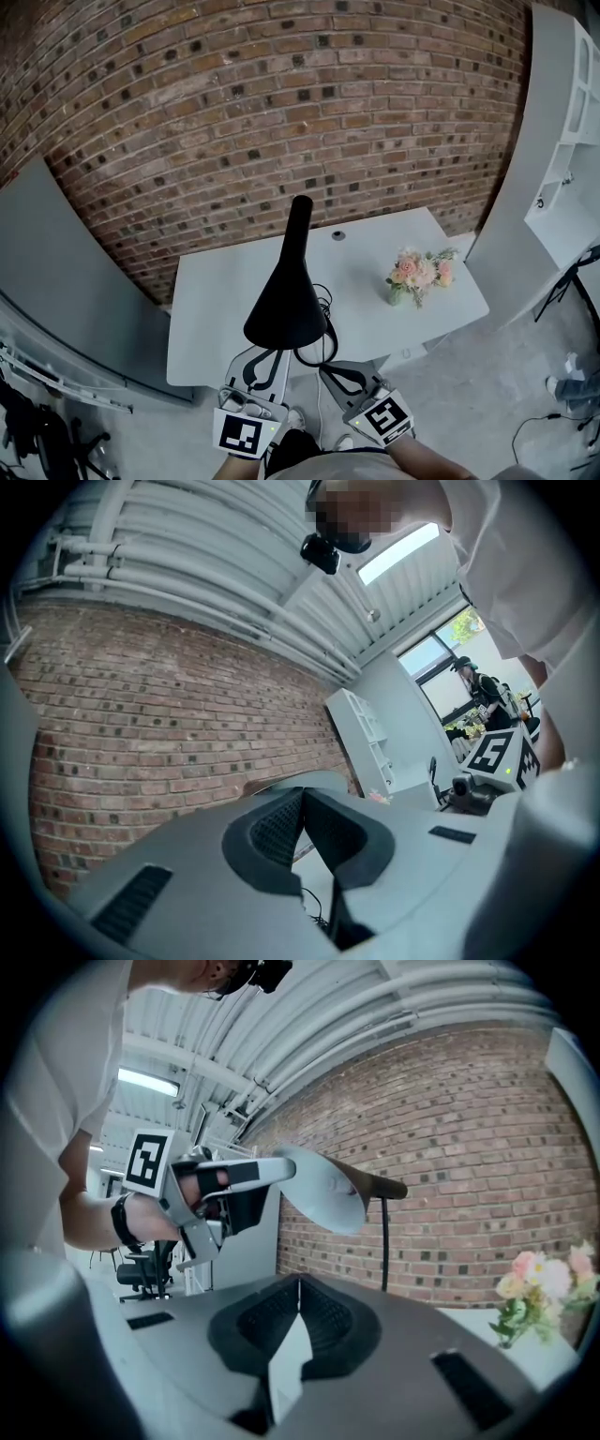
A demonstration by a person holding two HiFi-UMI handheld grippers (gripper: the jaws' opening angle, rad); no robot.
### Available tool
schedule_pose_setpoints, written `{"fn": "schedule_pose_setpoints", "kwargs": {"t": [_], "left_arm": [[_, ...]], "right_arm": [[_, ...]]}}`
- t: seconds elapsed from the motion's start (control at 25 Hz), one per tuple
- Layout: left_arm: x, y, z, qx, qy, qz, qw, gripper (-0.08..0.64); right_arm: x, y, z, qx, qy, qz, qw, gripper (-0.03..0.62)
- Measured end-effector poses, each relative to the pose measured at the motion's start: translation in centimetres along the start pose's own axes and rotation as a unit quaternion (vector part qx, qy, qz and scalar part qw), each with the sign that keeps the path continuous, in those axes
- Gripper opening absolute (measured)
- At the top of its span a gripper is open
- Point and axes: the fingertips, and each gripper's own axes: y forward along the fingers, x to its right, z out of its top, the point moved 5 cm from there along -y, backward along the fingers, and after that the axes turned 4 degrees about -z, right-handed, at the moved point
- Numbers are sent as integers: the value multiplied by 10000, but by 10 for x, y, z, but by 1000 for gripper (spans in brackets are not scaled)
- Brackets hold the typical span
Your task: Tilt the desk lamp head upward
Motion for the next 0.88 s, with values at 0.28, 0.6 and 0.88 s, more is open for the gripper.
{"fn": "schedule_pose_setpoints", "kwargs": {"t": [0.28,0.6,0.88], "left_arm": [[2,-16,-20,-170,-169,191,9995,8],[4,-35,-29,-256,-193,284,9991,8],[10,-51,-42,-337,-86,401,9986,8]], "right_arm": [[-4,1,1,80,39,-7,10000,18],[-13,-3,5,-88,213,44,9997,18],[-24,-2,12,142,-100,91,9998,18]]}}
